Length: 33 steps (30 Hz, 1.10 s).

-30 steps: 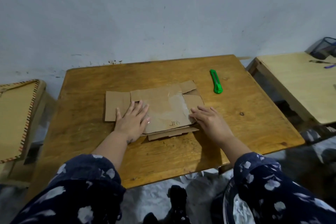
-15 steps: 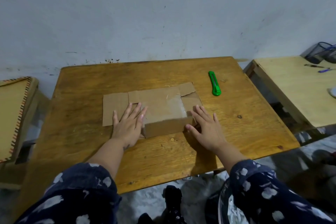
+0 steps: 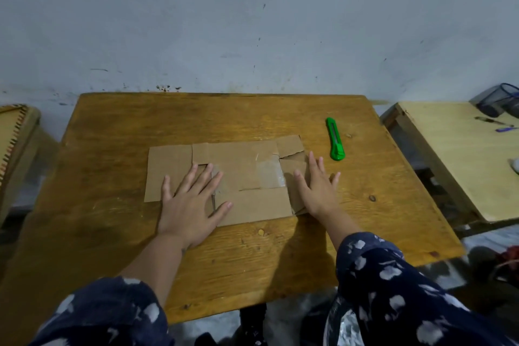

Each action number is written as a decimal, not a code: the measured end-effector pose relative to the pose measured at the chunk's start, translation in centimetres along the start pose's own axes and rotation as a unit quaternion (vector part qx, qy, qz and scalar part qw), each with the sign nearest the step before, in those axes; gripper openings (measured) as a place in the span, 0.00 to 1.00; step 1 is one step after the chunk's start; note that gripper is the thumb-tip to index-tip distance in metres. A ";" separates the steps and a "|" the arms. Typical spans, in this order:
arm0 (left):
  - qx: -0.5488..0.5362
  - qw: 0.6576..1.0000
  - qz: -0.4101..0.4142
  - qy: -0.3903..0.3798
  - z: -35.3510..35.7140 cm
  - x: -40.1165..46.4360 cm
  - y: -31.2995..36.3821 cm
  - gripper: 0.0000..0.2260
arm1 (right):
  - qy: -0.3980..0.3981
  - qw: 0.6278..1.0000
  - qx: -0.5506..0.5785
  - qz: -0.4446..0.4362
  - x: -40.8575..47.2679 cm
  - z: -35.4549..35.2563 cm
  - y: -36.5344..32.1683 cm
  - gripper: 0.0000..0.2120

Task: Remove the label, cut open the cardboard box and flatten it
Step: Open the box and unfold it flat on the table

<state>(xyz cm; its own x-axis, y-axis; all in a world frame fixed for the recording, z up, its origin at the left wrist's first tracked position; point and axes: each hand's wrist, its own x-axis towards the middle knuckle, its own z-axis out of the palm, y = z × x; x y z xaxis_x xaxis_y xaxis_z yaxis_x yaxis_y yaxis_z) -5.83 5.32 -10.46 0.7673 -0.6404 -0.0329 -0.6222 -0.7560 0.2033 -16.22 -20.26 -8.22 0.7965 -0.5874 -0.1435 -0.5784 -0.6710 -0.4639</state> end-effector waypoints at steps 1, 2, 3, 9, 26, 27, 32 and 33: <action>-0.001 1.000 0.000 0.002 0.0 0.0 0.0 0.32 | 0.010 0.999 0.049 0.004 -0.1 0.1 -0.4 0.31; -0.002 1.000 0.000 0.004 0.0 0.0 0.0 0.32 | 0.018 0.995 0.097 0.005 -0.3 0.1 -0.9 0.30; 0.000 1.000 0.000 0.003 -0.1 0.0 0.1 0.32 | 0.024 0.990 0.136 0.000 -0.5 -0.1 -1.4 0.30; -0.008 1.000 -0.002 0.007 -0.2 0.1 0.1 0.32 | -0.007 0.984 0.148 -0.099 -2.0 -0.1 -5.8 0.30; -0.007 1.000 -0.004 0.009 0.1 0.1 0.1 0.27 | -0.044 0.975 -0.192 -0.106 -1.7 6.1 -7.8 0.27; -0.003 1.000 -0.005 0.005 0.1 0.1 0.1 0.27 | -0.043 0.975 -0.189 -0.106 -1.8 6.1 -7.8 0.27; -0.074 0.990 -0.083 0.083 -0.3 -0.8 -0.3 0.27 | -0.042 0.975 -0.189 -0.104 -1.8 5.9 -7.9 0.27; -0.078 0.984 -0.117 0.113 -0.4 -1.0 -0.6 0.26 | -0.041 0.975 -0.191 -0.105 -1.9 5.9 -7.9 0.27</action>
<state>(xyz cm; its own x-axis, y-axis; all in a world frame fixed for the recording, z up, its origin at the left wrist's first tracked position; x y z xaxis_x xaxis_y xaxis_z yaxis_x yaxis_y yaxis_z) -6.19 6.45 -10.11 0.9127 -0.3914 0.1173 -0.4062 -0.8384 0.3633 -12.08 -11.17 -9.43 0.9064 -0.3918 -0.1580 -0.4127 -0.9011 -0.1331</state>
